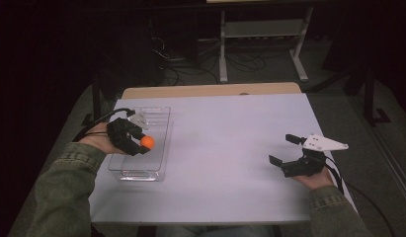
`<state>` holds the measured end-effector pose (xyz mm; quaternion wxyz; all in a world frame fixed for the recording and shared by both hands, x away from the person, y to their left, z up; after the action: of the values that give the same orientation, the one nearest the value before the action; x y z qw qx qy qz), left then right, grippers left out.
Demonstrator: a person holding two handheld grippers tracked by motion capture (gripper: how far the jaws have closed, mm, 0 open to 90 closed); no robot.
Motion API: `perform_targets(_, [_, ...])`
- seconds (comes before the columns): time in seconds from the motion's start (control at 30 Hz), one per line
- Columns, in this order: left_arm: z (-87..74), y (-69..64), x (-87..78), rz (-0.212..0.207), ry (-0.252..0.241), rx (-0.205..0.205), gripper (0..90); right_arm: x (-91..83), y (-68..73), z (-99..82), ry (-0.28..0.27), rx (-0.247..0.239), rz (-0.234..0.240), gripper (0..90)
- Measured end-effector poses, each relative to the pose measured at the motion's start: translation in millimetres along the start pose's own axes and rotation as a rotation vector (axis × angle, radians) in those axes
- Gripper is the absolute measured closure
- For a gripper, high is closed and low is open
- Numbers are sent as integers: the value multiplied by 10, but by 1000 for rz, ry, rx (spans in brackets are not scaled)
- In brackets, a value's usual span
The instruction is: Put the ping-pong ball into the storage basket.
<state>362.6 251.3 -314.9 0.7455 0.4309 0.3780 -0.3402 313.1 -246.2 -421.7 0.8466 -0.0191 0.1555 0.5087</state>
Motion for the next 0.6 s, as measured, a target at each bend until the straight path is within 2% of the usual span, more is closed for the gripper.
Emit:
perform_targets(0.23, [-43, -10, 46, -7, -2, -4, 509, 2, 3, -1, 2, 0, -1, 0])
perform_targets(0.37, [-69, -24, 95, -14, 2, -22, 509, 6, 3, -3, 4, 2, 0, 0])
perform_targets(0.6, [-88, -66, 177, -25, -4, -18, 509, 8, 5, -3, 7, 1, 0, 0])
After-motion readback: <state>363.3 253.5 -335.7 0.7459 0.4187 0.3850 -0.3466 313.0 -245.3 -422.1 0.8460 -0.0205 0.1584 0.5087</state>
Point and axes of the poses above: each handheld gripper's, and its own axes: x roughly forward along the jaws, z roughly out of its top, y roughly to its left, the point moved 1 cm from there along x, roughly forward along the jaws, and after that the axes turned 15 degrees about z, right-handed, at the moved point
